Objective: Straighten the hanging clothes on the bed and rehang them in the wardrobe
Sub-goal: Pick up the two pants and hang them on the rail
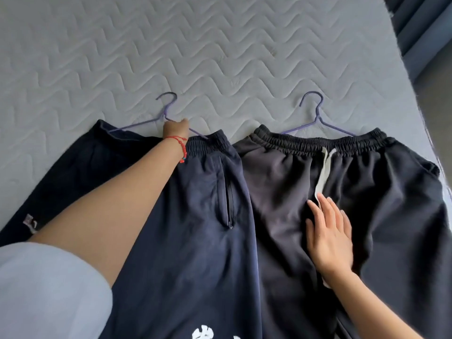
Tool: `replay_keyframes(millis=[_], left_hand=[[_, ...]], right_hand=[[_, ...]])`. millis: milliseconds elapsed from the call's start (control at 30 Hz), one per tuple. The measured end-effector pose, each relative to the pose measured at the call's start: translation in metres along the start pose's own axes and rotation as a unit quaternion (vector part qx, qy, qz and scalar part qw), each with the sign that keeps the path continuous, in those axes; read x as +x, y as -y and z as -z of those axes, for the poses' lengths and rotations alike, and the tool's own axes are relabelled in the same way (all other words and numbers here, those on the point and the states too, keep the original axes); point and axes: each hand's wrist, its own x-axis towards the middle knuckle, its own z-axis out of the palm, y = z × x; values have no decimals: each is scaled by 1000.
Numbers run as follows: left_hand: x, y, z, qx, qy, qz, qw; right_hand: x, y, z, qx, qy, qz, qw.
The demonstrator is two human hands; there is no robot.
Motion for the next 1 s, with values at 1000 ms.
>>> replay_keyframes(millis=[1000], left_hand=[[-103, 67, 23, -358, 21, -38, 933]], right_hand=[[136, -17, 40, -28, -77, 14, 997]])
